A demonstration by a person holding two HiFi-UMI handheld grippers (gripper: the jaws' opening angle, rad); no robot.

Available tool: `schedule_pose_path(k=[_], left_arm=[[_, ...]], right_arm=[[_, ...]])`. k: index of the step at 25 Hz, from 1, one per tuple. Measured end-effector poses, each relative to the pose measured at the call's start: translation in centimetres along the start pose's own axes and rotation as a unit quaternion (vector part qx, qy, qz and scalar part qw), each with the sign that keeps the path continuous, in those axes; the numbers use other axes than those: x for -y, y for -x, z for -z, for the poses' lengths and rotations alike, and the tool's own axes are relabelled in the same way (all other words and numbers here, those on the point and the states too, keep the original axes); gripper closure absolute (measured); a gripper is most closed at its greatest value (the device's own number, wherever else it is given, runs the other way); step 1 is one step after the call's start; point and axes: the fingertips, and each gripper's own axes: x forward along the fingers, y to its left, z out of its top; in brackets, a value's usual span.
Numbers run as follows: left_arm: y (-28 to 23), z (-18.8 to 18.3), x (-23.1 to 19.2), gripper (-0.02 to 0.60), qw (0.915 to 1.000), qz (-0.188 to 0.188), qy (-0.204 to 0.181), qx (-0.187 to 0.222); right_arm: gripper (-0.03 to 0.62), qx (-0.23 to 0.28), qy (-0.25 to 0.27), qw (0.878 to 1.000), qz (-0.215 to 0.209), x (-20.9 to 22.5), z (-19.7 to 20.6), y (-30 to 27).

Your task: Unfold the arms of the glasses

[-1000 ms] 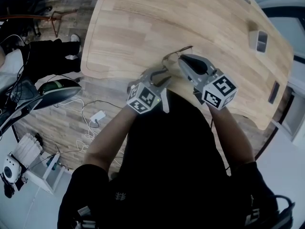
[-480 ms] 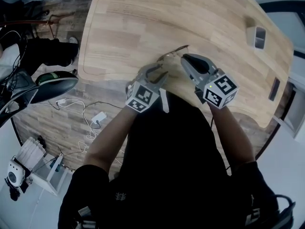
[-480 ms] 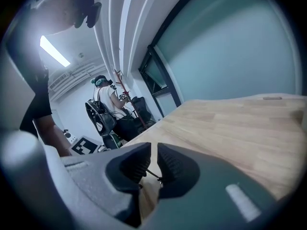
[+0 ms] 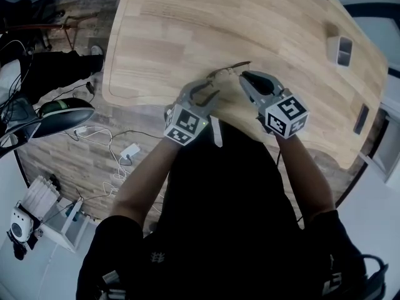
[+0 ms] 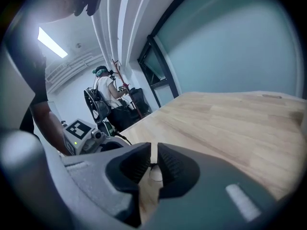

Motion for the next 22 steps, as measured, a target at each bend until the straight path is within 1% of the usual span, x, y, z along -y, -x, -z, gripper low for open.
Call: schedule_pose_path(k=[2, 5, 9, 12, 14, 22], left_arm=[[0.0, 0.1, 0.1, 0.446, 1.0000, 0.002, 0.002, -0.001], [-0.3, 0.1, 0.4, 0.446, 0.9999, 0.011, 0.003, -0.001], [-1.1, -0.1, 0.7, 0.446, 0.9996, 0.027, 0.006, 0.004], [-1.4, -0.5, 0.8, 0.445, 0.9994, 0.031, 0.007, 0.009], [-1.4, -0.6, 0.5, 0.446, 0.9996, 0.026, 0.009, 0.011], [-0.4, 0.5, -3.3, 0.444, 0.9993, -0.026, 0.027, 0.004]], right_arm=[[0.556, -0.016, 0.015, 1.000, 0.004, 0.7, 0.8, -0.5], [0.556, -0.031, 0.016, 0.999, 0.006, 1.8, 1.4, -1.2], [0.556, -0.032, 0.010, 0.999, 0.008, 2.4, 1.5, -1.8], [0.556, -0.034, 0.009, 0.999, 0.006, 2.4, 1.5, -2.1], [0.556, -0.035, 0.008, 0.999, 0.006, 2.5, 1.5, -2.2], [0.556, -0.041, 0.005, 0.999, 0.007, 3.1, 1.8, -2.5]])
